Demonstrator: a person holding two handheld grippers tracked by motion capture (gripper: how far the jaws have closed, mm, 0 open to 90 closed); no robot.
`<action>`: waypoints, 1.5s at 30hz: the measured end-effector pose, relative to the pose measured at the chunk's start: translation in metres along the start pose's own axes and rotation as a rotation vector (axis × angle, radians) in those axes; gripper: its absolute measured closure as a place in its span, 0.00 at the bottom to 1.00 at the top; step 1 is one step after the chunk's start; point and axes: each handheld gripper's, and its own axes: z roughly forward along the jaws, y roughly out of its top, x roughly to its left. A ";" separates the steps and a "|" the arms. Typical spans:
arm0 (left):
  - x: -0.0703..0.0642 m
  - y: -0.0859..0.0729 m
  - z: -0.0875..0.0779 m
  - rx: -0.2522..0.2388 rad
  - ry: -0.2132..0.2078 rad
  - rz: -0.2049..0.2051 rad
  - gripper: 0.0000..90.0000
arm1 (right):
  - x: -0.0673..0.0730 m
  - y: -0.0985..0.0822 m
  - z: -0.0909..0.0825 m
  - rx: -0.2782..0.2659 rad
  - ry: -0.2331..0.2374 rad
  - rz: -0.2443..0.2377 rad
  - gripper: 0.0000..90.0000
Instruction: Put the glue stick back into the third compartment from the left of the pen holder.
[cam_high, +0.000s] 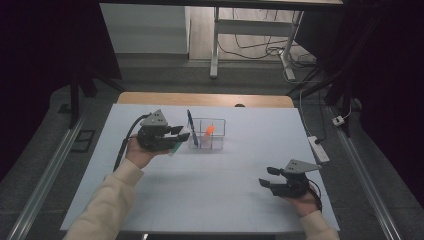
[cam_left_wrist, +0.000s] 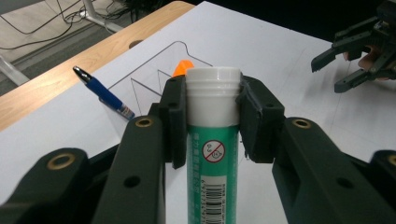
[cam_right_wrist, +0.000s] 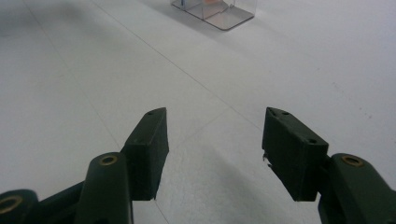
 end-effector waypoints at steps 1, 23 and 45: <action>0.000 0.001 0.001 -0.001 0.000 0.002 0.72 | 0.000 0.000 0.000 0.000 0.000 0.000 0.45; 0.002 0.019 0.021 -0.038 -0.007 -0.017 0.72 | 0.000 -0.001 0.001 0.013 0.001 0.003 0.45; -0.001 0.043 0.052 -0.071 -0.020 -0.021 0.72 | -0.002 -0.002 -0.002 0.005 0.004 0.008 0.45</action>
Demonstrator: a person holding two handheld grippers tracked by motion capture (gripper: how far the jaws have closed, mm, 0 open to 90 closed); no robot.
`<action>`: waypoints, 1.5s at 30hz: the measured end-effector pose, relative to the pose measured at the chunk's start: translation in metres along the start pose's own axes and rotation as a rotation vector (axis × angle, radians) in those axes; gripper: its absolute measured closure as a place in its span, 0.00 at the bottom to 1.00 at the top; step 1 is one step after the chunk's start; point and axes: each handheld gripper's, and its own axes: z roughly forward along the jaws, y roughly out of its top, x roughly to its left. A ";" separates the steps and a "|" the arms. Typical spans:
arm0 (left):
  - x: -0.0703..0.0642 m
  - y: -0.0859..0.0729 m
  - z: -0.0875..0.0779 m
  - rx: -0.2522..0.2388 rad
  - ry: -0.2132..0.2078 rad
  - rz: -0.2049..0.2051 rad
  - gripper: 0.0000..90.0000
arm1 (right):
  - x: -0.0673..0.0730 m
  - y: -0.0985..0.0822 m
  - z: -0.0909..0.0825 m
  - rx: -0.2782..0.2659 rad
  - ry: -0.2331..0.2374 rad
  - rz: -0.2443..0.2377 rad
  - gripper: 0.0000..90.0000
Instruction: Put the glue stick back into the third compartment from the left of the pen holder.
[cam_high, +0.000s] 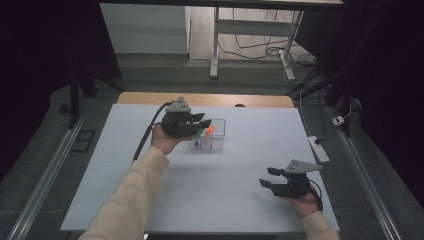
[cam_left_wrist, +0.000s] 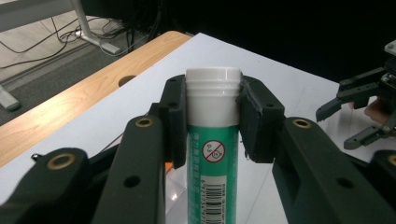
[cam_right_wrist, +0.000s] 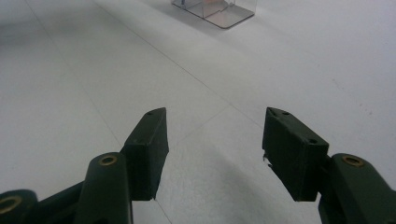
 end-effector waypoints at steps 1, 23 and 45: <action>0.000 0.000 0.001 -0.002 -0.001 -0.004 0.72 | 0.000 0.000 0.000 -0.001 0.000 0.000 0.45; -0.003 0.013 0.033 -0.023 0.022 -0.016 0.72 | -0.001 -0.002 -0.003 -0.011 0.008 0.011 0.44; 0.000 0.021 0.066 -0.032 0.030 -0.037 0.72 | -0.003 -0.004 -0.005 -0.011 0.009 0.018 0.44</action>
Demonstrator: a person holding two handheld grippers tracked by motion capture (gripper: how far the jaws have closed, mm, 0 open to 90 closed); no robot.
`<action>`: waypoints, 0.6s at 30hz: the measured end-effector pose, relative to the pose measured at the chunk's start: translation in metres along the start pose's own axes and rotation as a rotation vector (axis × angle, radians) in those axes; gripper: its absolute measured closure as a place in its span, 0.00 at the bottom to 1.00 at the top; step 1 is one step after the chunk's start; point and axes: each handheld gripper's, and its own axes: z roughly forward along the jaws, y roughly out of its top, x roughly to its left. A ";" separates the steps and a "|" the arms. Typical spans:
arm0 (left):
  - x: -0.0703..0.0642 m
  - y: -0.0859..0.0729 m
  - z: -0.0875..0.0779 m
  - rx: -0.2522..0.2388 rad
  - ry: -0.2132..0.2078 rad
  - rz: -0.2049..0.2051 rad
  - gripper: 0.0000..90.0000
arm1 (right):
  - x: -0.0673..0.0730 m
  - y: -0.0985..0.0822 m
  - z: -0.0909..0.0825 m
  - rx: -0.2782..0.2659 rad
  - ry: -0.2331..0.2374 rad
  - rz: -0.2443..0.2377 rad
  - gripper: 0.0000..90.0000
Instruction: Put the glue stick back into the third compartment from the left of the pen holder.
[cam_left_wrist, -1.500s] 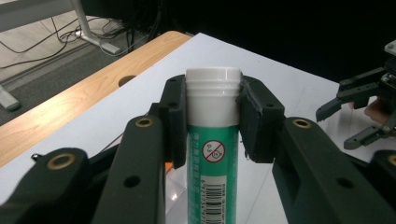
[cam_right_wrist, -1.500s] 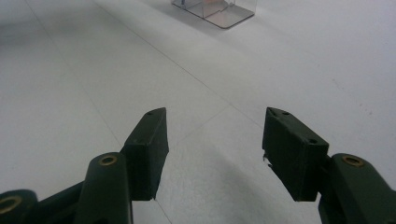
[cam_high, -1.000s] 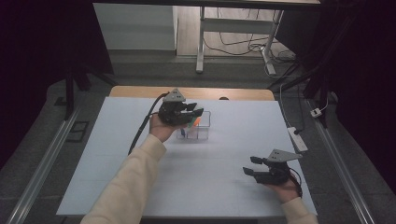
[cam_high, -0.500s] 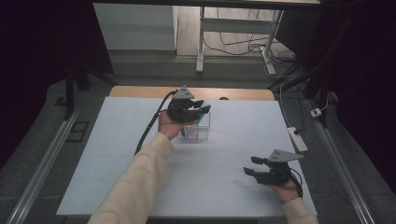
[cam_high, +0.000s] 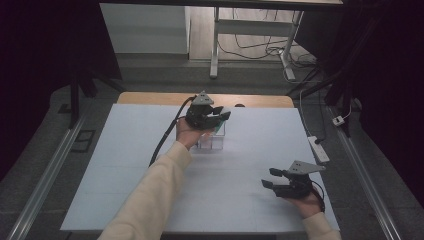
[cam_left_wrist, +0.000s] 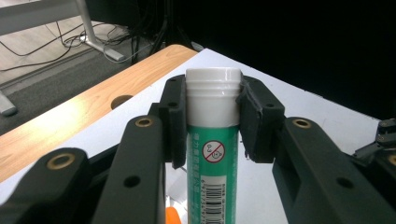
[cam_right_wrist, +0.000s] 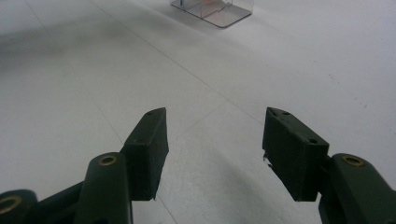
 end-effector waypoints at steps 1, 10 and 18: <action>0.001 0.000 0.001 -0.002 0.001 -0.004 0.72 | 0.000 0.000 0.000 0.000 0.000 0.000 0.44; 0.004 0.007 0.019 -0.004 0.000 -0.009 0.72 | 0.001 0.000 0.001 -0.001 0.002 0.001 0.44; 0.009 0.009 0.033 -0.009 0.015 0.001 0.72 | 0.001 -0.002 0.001 0.002 0.007 0.006 0.44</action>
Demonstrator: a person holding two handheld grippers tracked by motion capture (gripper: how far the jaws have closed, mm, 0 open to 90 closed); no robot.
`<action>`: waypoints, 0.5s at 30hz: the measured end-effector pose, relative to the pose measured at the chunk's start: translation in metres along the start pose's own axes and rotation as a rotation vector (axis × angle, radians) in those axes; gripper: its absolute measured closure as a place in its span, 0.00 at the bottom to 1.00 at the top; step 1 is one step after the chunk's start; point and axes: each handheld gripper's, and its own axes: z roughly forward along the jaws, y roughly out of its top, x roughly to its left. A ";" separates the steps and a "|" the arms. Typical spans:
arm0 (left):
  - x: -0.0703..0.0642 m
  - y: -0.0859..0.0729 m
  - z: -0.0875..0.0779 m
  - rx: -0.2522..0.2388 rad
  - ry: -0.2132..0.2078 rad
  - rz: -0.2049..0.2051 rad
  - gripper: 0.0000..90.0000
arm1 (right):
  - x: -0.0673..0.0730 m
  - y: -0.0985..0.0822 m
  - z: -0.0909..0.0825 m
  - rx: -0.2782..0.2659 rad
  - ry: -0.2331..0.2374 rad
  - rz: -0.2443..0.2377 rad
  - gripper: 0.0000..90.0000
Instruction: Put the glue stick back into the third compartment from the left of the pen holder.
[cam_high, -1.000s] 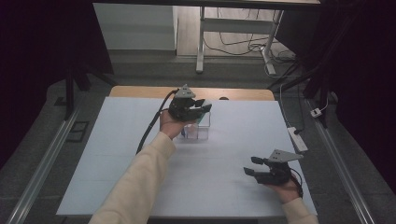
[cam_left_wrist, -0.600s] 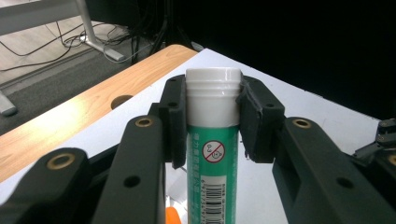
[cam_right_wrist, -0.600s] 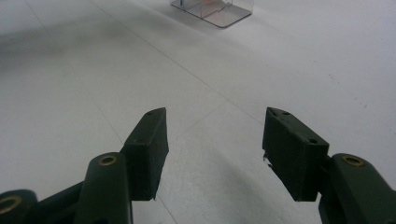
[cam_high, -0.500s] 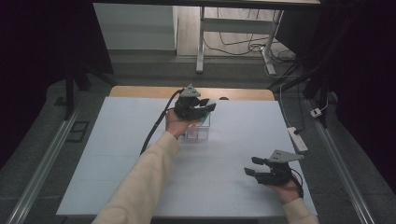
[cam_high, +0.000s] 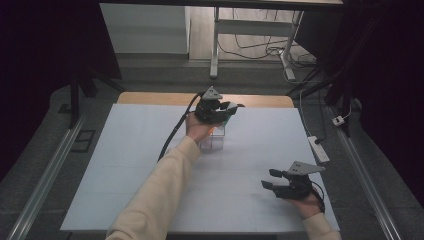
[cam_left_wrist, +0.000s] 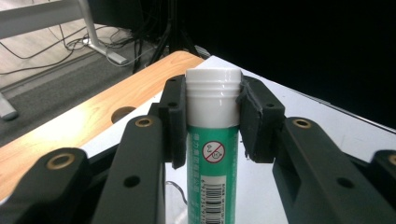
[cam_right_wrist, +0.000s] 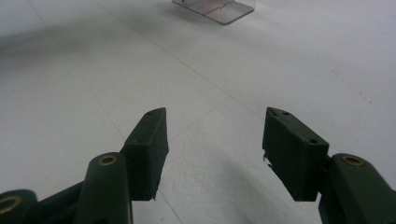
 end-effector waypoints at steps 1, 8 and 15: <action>0.001 0.000 0.001 0.003 0.005 0.000 0.72 | 0.000 0.000 0.000 -0.001 0.002 0.002 0.44; 0.005 -0.005 0.003 0.023 0.018 -0.005 0.71 | 0.001 0.000 -0.002 -0.015 0.007 0.007 0.44; 0.006 -0.009 0.001 0.049 0.037 0.000 0.60 | 0.002 0.001 -0.004 -0.025 0.012 0.005 0.44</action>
